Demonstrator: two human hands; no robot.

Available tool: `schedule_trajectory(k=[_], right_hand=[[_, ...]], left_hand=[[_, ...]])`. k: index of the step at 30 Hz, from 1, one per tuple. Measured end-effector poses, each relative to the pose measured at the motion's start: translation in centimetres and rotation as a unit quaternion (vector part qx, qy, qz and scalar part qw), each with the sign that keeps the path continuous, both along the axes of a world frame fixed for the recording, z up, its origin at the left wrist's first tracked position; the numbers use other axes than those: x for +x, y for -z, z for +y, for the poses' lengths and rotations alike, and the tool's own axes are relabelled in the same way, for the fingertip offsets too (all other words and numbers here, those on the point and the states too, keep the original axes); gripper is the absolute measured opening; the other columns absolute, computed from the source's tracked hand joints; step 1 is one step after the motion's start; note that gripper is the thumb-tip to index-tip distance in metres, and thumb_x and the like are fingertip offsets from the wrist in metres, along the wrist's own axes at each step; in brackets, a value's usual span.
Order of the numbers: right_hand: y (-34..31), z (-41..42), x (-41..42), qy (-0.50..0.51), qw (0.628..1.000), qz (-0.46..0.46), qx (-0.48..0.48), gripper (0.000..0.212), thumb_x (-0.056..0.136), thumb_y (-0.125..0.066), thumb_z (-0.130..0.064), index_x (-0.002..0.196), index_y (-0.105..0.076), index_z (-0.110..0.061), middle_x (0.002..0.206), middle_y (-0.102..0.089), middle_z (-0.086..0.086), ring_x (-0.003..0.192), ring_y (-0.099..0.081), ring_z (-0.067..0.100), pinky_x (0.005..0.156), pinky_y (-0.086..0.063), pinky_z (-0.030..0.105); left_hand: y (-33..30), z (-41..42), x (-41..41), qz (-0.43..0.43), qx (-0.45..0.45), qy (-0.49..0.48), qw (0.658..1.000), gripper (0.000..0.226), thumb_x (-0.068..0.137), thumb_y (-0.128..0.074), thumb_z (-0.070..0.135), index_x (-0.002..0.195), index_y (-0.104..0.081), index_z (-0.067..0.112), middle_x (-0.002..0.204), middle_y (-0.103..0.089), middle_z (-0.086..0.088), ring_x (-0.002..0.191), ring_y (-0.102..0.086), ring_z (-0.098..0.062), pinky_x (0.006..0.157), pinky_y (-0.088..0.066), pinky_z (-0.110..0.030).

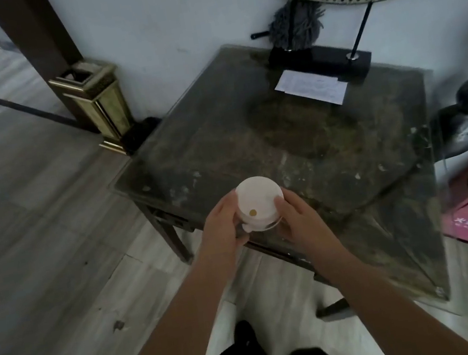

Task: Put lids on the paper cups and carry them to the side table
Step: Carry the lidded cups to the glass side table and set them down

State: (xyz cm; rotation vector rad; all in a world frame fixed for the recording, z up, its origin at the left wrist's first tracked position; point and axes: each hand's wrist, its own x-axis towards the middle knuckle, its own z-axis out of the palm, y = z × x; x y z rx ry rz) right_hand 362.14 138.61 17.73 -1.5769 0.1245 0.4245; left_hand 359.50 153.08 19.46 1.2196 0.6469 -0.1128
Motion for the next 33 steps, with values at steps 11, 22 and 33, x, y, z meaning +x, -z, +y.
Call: schedule_trajectory(k=[11, 22, 33], right_hand=[[4.6, 12.5, 18.0, -0.045, 0.996, 0.073, -0.027, 0.031, 0.107, -0.052, -0.041, 0.136, -0.059, -0.034, 0.131, -0.067, -0.012, 0.123, -0.063, 0.012, 0.104, -0.055, 0.037], [5.4, 21.7, 24.1, -0.002, 0.991, 0.129, -0.019, 0.027, 0.106, -0.05, -0.047, 0.133, -0.054, -0.044, 0.129, -0.063, -0.02, 0.119, -0.061, 0.006, 0.085, -0.049, 0.02], [5.5, 25.2, 22.6, 0.142, 0.979, 0.136, -0.055, 0.03, 0.106, -0.042, -0.057, 0.122, -0.06, -0.039, 0.132, -0.065, -0.002, 0.12, -0.064, 0.017, 0.099, -0.054, 0.034]], left_hand=[[4.6, 12.8, 17.8, 0.107, 0.026, -0.042, 0.993, 0.035, 0.102, -0.058, 0.044, 0.133, -0.065, 0.028, 0.136, -0.063, -0.002, 0.125, -0.06, -0.026, 0.105, -0.054, -0.048], [5.1, 22.7, 25.9, 0.067, 0.085, 0.092, 0.99, 0.02, 0.107, -0.051, 0.037, 0.122, -0.064, 0.034, 0.12, -0.067, 0.008, 0.109, -0.066, -0.012, 0.08, -0.057, -0.025], [6.3, 26.4, 28.1, 0.107, 0.054, 0.252, 0.96, 0.037, 0.104, -0.056, 0.044, 0.139, -0.052, 0.032, 0.145, -0.055, 0.002, 0.13, -0.056, -0.023, 0.11, -0.048, -0.055]])
